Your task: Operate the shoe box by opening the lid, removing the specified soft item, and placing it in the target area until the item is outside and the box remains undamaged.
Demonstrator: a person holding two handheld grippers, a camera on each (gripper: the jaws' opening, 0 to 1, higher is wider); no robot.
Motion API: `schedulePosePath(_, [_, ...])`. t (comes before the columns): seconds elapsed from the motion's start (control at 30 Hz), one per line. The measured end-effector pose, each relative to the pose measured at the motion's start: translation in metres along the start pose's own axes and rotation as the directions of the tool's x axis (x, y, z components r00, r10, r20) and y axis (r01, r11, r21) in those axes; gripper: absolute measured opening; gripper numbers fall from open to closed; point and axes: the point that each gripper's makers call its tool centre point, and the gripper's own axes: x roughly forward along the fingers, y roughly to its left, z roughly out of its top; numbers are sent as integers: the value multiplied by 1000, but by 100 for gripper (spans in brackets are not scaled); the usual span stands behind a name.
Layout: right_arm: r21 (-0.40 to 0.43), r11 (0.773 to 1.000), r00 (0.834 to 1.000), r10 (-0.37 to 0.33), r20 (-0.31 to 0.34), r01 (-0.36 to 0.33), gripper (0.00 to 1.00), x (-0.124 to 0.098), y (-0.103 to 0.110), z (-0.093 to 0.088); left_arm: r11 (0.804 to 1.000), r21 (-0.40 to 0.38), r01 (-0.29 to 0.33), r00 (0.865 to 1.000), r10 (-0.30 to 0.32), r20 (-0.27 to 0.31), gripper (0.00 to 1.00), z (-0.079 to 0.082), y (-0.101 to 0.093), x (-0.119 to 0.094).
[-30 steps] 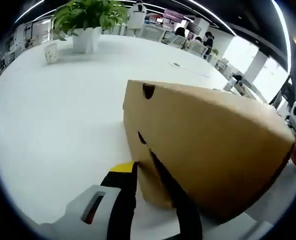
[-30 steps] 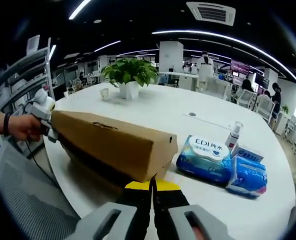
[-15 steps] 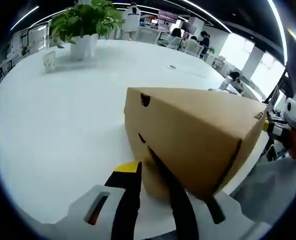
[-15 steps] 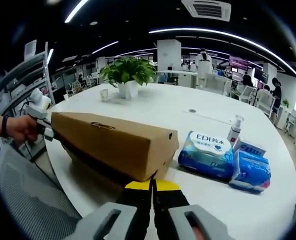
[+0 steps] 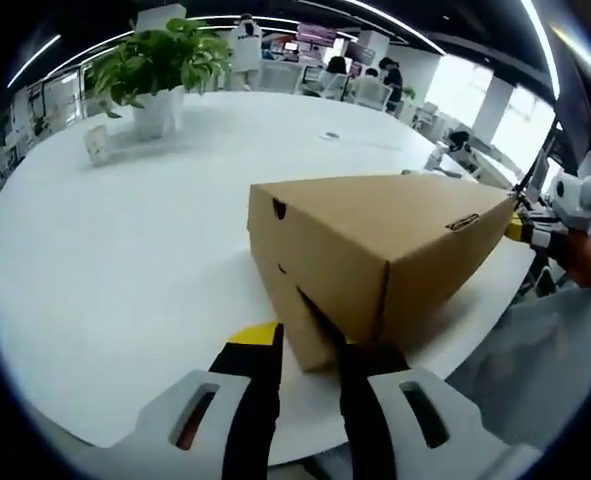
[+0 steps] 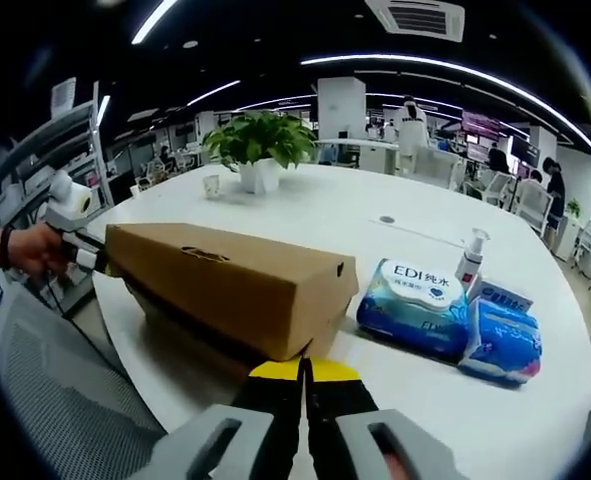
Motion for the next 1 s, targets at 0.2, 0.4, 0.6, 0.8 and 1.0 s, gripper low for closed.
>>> schedulePosePath(0.2, [-29,1000,1000,9,-20,-10,0,0,2,-5,1000,10,6,1000,-6,2,20,-3,0,-3])
schedulePosePath(0.4, [-30,999,1000,9,-28,-10,0,-1,2,-9,1000,16,6,1000,-6,1,19,-4,-2,-9])
schedulePosePath(0.6, [-34,999,999,16,-40,-18,0,0,4,-14,1000,10,6,1000,-6,3,19,-7,-1,-14])
schedulePosePath(0.8, [-23,999,999,27,-41,-28,0,2,7,-15,1000,10,9,1000,-9,1,19,-10,-2,-16])
schedulePosePath(1.0, [-27,999,999,29,-42,-30,0,2,7,-15,1000,13,13,1000,-13,0,19,-11,-4,-17])
